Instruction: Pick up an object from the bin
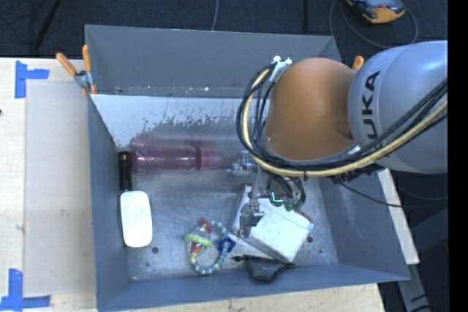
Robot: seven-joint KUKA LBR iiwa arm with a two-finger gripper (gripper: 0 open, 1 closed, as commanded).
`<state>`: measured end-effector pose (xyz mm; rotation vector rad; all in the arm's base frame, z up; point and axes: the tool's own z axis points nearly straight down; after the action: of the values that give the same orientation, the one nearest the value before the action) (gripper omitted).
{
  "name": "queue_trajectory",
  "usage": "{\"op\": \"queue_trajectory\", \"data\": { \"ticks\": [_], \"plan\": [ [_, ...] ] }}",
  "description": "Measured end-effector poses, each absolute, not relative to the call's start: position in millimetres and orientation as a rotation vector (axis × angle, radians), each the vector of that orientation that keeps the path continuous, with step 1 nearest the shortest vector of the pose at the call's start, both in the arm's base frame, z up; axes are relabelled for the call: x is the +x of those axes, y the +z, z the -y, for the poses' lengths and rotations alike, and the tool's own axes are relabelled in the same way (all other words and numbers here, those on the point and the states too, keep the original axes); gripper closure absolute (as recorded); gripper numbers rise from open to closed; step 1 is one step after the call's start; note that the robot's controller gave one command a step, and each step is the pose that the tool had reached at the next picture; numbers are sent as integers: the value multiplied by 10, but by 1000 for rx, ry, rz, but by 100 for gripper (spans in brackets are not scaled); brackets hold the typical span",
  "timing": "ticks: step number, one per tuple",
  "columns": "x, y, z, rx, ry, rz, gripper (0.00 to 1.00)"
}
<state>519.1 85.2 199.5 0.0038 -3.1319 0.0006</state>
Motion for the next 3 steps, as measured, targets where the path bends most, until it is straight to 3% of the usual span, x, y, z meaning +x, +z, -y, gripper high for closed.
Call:
{"op": "queue_trajectory", "data": {
  "ticks": [1, 2, 3],
  "plan": [
    [5209, 2037, -848, 0, -1, 3140, 0],
    [5156, 1560, -1016, -85, -1, 3145, 0],
    [5315, 1220, -607, -3, -3, 3138, 0]
  ]
}}
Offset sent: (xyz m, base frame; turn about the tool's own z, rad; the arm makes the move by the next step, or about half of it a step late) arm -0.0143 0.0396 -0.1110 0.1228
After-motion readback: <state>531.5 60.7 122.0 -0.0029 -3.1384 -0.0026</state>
